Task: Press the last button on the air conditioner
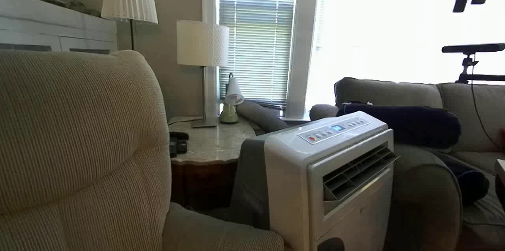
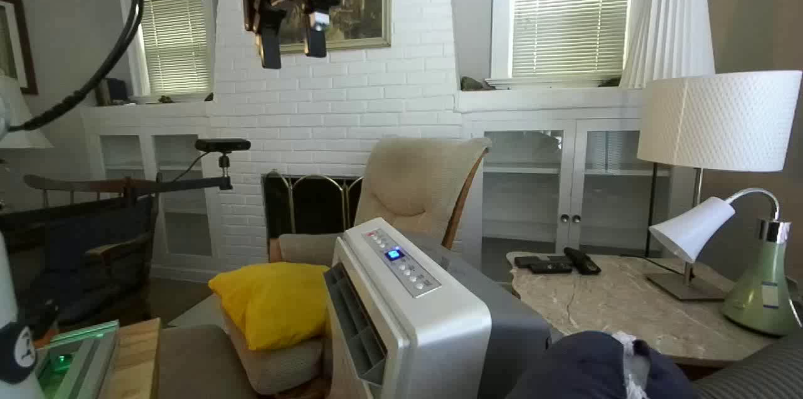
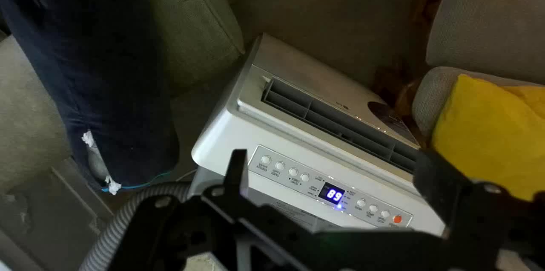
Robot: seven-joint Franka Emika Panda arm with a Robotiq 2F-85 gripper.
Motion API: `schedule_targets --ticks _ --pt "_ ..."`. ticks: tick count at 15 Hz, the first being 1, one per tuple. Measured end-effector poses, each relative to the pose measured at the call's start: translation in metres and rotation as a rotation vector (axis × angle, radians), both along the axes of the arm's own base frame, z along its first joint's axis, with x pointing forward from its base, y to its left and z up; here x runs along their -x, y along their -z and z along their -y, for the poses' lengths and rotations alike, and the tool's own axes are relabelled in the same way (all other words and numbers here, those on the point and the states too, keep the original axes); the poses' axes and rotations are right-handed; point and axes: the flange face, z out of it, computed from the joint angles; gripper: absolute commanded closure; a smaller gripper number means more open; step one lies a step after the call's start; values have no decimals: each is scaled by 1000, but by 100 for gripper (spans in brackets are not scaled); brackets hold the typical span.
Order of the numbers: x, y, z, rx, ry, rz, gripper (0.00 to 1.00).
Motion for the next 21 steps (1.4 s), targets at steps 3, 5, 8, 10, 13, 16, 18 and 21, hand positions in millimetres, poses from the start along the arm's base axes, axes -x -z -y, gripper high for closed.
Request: schedule_targets --ticks 3,5,8,10,13,16,18,21 --pt "0 0 0 0 0 0 0" --pt "0 0 0 0 0 0 0" --pt "0 0 0 0 1 0 0" --pt "0 1 -4 0 5 -3 0" --pt "-2 7 -17 6 20 -14 0" --pt "-9 12 -35 6 57 -19 0" --pt "-17 17 -47 -6 95 -13 0" --pt "-34 28 -62 -14 157 3 0"
